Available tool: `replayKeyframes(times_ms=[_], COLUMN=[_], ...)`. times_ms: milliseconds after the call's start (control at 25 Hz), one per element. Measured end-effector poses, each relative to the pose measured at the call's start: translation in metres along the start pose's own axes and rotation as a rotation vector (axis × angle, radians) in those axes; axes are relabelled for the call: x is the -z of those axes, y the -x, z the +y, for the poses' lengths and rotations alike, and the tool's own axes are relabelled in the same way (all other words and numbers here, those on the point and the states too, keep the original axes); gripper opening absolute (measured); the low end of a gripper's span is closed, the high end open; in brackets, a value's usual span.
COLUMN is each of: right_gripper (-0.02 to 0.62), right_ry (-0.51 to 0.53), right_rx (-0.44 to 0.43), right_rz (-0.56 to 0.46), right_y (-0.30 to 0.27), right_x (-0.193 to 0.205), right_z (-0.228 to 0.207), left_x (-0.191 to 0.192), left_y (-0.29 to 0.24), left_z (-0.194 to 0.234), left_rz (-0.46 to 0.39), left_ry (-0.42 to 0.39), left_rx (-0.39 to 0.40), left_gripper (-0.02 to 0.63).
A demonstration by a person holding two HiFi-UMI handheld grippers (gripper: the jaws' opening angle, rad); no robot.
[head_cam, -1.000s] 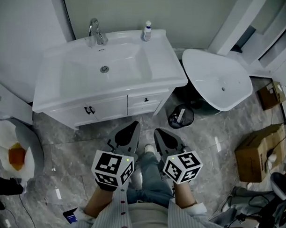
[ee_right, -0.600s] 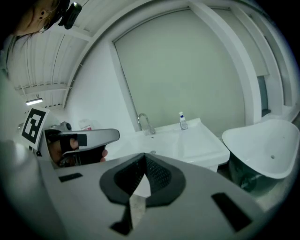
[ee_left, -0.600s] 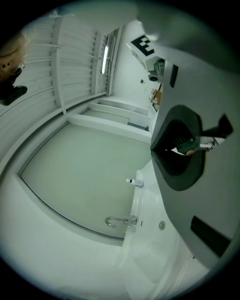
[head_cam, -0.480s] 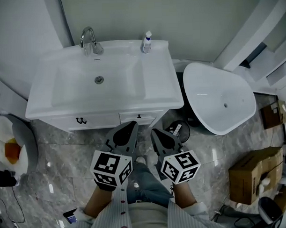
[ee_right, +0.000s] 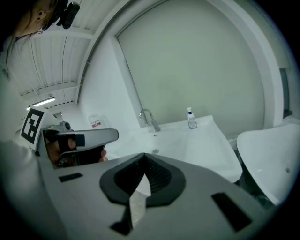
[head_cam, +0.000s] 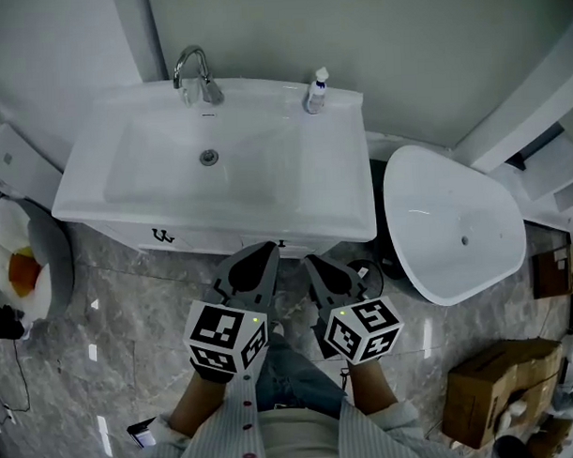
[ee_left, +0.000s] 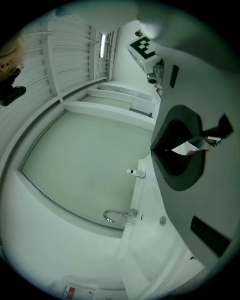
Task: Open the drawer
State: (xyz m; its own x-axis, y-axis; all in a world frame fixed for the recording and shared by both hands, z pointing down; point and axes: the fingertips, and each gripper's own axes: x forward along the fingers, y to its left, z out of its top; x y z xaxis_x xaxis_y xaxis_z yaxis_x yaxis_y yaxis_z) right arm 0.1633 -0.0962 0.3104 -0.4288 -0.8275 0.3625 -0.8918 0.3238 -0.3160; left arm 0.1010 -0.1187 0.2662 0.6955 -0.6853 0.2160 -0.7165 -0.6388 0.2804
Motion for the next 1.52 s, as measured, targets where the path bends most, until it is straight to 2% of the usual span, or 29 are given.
replayKeyframes(times_ms=[200, 560, 1000, 1520], right_gripper=[0.008, 0.008, 0.008, 0.008], right_ry=[-0.004, -0.035, -0.054, -0.046], right_rx=[-0.017, -0.005, 0.027, 0.041], right_rz=[0.022, 0.057, 0.108, 0.187], right_y=[-0.009, -0.023, -0.045, -0.096], right_x=[0.003, 0.017, 0.058, 0.125], right_z=[-0.003, -0.003, -0.022, -0.056], left_x=[0.006, 0.021, 0.074, 0.152], left_y=[-0.003, -0.006, -0.006, -0.029], left_z=[0.008, 0.020, 0.042, 0.073], left_rz=[0.018, 0.065, 0.132, 0.190], left_ry=[0.006, 0.018, 0.055, 0.107], left_rx=[-0.027, -0.026, -0.070, -0.099], left_gripper=[0.017, 0.017, 0.017, 0.017])
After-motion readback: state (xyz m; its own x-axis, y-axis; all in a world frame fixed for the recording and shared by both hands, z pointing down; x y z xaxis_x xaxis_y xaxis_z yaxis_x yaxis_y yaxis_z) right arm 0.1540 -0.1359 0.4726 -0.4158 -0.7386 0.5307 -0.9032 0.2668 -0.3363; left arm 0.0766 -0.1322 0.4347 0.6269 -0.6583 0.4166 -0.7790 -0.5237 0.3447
